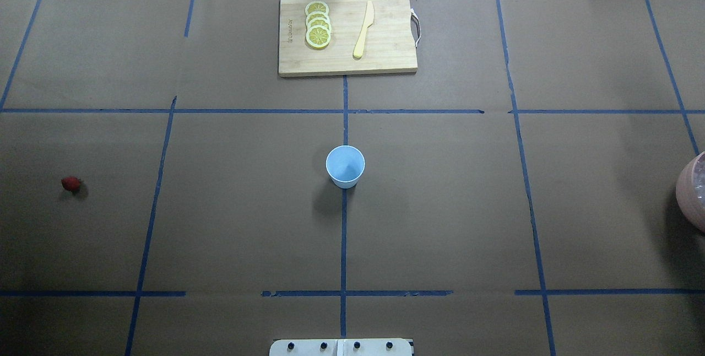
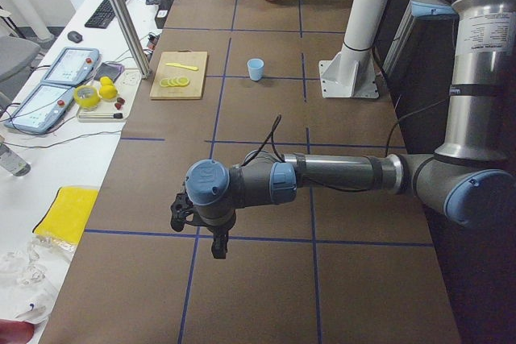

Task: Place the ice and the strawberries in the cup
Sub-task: 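Move the right gripper over the pink bowl of ice cubes, then lower the right gripper into the bowl and grasp an ice cube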

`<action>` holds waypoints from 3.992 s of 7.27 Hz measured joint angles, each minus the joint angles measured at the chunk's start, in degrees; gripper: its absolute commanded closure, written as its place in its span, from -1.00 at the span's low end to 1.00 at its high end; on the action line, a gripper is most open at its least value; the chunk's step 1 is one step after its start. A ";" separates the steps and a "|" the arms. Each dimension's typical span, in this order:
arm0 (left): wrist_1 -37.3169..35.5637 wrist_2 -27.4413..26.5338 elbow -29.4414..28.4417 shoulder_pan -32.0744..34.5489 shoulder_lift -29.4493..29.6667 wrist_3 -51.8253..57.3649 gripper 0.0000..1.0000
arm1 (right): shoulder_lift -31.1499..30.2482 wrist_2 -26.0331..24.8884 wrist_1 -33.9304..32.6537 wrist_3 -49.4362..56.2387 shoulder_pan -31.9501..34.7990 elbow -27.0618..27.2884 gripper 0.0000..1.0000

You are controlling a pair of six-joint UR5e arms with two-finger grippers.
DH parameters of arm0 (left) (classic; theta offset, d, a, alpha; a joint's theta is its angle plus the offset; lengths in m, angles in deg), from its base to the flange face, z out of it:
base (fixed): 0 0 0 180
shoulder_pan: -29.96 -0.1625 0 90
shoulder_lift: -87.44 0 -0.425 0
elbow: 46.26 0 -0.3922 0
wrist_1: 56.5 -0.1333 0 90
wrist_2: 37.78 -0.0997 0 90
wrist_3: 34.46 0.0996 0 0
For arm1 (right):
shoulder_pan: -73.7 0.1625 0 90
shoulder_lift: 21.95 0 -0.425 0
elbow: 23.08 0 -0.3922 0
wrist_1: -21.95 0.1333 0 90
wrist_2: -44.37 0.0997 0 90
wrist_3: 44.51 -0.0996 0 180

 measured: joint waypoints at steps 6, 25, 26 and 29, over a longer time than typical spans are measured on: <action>0.02 0.00 0.00 0.00 0.00 0.06 -1.00 | 0.45 -1.13 -8.10 10.30 -0.46 -0.41 -0.56; 0.00 0.09 0.44 0.18 0.00 0.09 -1.00 | -0.62 -1.33 -10.50 11.08 -2.07 -3.27 -0.24; 0.00 0.09 0.44 0.18 0.00 0.09 -1.00 | -0.70 -1.28 -10.48 11.08 -2.15 -3.31 -0.24; 0.00 0.09 0.42 0.18 0.00 0.09 -1.00 | -0.79 -1.28 -10.60 11.08 -2.31 -3.33 -0.16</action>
